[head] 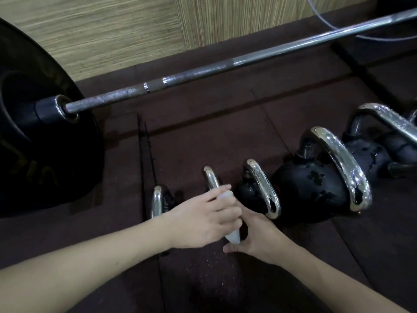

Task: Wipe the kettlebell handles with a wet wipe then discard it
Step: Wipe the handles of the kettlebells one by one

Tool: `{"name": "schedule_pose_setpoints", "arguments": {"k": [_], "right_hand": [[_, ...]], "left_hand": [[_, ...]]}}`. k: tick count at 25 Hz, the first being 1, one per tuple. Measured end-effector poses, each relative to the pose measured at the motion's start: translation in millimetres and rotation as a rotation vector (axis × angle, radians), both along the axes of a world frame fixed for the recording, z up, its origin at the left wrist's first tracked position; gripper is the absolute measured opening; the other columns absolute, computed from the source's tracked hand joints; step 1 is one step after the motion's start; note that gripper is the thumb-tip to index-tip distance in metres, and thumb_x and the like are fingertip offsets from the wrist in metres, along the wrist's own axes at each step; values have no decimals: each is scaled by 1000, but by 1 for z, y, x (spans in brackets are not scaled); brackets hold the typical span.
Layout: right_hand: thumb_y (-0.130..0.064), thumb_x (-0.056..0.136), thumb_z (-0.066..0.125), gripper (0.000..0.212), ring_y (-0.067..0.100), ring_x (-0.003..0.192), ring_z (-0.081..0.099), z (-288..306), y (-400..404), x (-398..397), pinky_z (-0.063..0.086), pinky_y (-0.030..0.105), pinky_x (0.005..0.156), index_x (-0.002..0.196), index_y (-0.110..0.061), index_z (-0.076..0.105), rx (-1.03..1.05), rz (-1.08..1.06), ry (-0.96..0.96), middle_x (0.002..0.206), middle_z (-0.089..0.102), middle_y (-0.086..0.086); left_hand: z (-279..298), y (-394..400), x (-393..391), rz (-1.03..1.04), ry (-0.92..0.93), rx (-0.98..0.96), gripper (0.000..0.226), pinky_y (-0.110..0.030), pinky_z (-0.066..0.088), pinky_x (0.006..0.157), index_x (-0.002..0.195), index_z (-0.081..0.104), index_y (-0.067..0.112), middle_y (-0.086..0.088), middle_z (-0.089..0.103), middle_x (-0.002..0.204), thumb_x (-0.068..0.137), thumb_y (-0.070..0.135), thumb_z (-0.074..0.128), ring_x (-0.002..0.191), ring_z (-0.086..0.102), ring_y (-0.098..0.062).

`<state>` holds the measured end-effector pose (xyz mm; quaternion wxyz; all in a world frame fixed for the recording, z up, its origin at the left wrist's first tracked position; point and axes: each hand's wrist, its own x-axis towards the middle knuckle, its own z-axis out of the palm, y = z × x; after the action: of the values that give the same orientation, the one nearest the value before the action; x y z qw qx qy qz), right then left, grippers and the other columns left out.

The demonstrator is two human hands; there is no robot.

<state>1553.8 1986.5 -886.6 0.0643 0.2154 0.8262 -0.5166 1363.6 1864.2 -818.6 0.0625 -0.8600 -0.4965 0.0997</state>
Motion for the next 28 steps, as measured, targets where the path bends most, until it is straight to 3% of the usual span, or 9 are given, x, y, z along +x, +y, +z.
{"name": "schedule_pose_setpoints", "arguments": {"k": [6,9,11,14,18,20,24,26,28], "right_hand": [[-53,70,92,123,-10,151,18,2,1,-1,17,17,125,166,-43,15,74,3,-14,166,11,-38],[-53,71,92,123,-8,155,11,1,2,-1,15,22,128,165,-48,12,48,20,-20,162,-4,-48],[-54,71,91,123,-6,156,12,0,3,-1,14,30,131,164,-49,11,58,29,-26,161,-5,-49],[-55,70,92,122,-6,155,15,2,3,0,17,31,132,164,-48,15,68,21,-37,164,4,-46],[-57,66,93,123,-6,148,37,-2,2,-1,35,34,126,164,-45,20,26,-20,-12,157,44,-31],[-59,65,92,122,-7,148,37,-1,0,-1,34,34,126,163,-46,20,7,-29,-12,153,48,-32],[-51,69,94,104,-9,139,46,-2,0,0,41,26,120,156,-39,39,30,-14,-14,149,49,-33],[-50,71,94,107,-12,146,33,-2,0,0,26,8,119,160,-40,34,65,-10,1,156,33,-38],[-52,70,93,119,-14,149,17,-2,1,-1,14,10,121,164,-43,20,63,-13,-17,162,13,-44]], "left_hand": [[8,33,-25,702,-781,-70,24,-40,39,110,103,57,24,8,54,109,110,32,35,111,50,-15],[12,57,-36,1285,-1461,-365,25,-39,42,90,77,52,25,6,57,86,97,37,42,91,50,-21],[9,60,-31,1391,-1607,-395,22,-39,39,85,67,48,27,7,54,73,86,37,43,84,47,-23],[7,44,-15,1045,-1290,-100,23,-33,46,98,90,57,22,15,62,95,104,28,39,101,61,-15],[-5,3,2,138,-169,111,31,-54,26,126,115,67,14,-2,64,121,106,30,41,130,55,-29],[-19,-3,6,-74,65,143,31,-55,28,127,119,68,17,0,64,128,108,27,41,135,55,-28],[-6,12,-5,131,-253,125,28,-50,28,126,113,69,21,0,64,117,107,38,47,121,58,-23],[1,23,-14,408,-483,84,30,-48,33,120,110,66,20,3,58,112,108,38,42,117,53,-19],[1,35,-25,727,-787,-6,26,-47,44,102,99,60,19,6,55,104,108,32,39,102,52,-16]]}}
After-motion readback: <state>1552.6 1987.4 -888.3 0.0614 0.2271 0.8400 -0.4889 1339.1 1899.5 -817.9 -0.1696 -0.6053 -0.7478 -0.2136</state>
